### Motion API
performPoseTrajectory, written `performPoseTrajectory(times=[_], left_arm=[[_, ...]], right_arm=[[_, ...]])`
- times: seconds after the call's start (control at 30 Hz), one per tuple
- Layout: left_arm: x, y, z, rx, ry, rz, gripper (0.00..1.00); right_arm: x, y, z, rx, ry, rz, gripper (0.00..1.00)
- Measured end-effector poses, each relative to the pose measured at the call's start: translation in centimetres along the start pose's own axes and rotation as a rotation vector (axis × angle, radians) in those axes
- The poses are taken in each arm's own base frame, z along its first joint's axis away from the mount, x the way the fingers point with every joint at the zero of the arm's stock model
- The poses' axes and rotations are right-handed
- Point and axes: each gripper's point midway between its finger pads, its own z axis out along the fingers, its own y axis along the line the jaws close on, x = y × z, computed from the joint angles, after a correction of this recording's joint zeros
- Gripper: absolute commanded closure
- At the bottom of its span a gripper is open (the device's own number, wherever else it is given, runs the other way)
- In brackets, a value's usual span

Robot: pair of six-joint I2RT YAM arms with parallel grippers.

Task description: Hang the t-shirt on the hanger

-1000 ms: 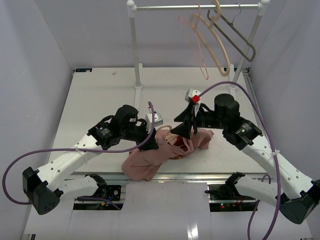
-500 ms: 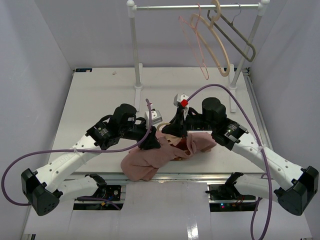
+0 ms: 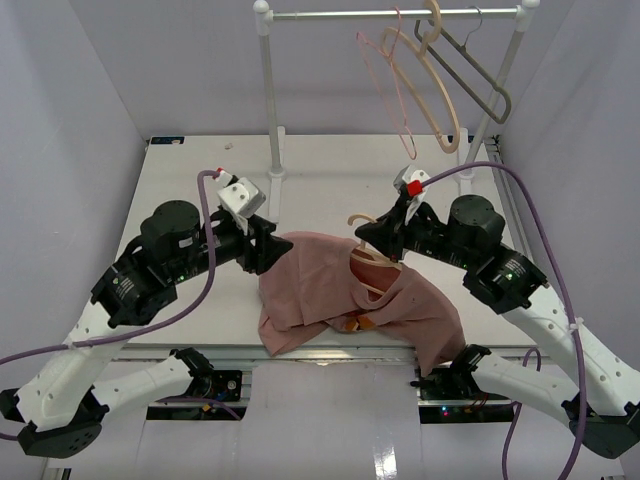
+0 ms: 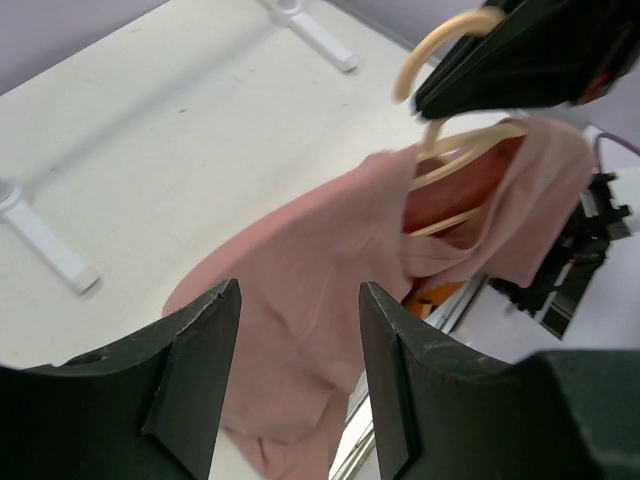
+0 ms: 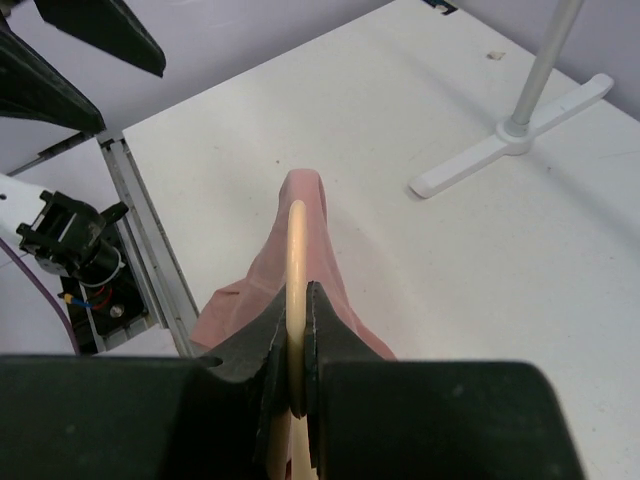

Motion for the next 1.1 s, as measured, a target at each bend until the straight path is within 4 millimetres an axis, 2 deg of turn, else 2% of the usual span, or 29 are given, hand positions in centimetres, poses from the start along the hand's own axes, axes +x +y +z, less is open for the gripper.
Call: performPoseTrajectory(times=[0.1,0.23,0.33,0.47,0.53,0.83,0.9,0.93,0.97,1.03,1.1], left_arm=[[1.3,1.4,-1.0,-0.087,0.011,-0.011,0.39],[5.3,2.2,-1.1,-0.133,0.081,-0.05,0.39],[8.1,2.2,-0.6,-0.136,0.128,-0.095,0.38],[10.5,1.6,0.7,-0.106,0.137,-0.18,0.38],[11.3,1.3,1.3,-0.091,0.135,-0.218,0.38],[11.8,0.4,5.4,-0.023,0.082,-0.335,0.42],[12.7,0.4,6.1,-0.02,0.097,-0.351,0.44],[13.1,0.3,6.3,-0.018,0.101,-0.36,0.46],[13.4,0.3,6.5,-0.016,0.106,-0.368,0.55],[13.5,0.2,6.9,-0.012,0.106,-0.38,0.81],[13.5,0.1,7.4,-0.002,0.106,-0.385,0.97]], right_arm=[[-2.1,0.0,-0.8,0.025,-0.028,-0.006,0.92],[-4.4,0.2,-1.7,0.039,-0.074,-0.011,0.92],[-4.8,0.4,-2.1,0.041,-0.083,0.0,0.92],[-4.6,0.5,-2.3,0.041,-0.075,0.023,0.92],[-4.7,0.6,-2.5,0.04,-0.081,0.03,0.92],[-5.2,1.4,-4.2,0.034,-0.136,0.04,0.92],[-5.1,1.4,-4.2,0.033,-0.137,0.041,0.92],[-5.1,1.4,-4.2,0.033,-0.138,0.04,0.92],[-5.1,1.4,-4.2,0.034,-0.139,0.04,0.92],[-4.9,1.4,-4.1,0.034,-0.137,0.043,0.92],[-4.7,1.3,-4.1,0.035,-0.133,0.047,0.92]])
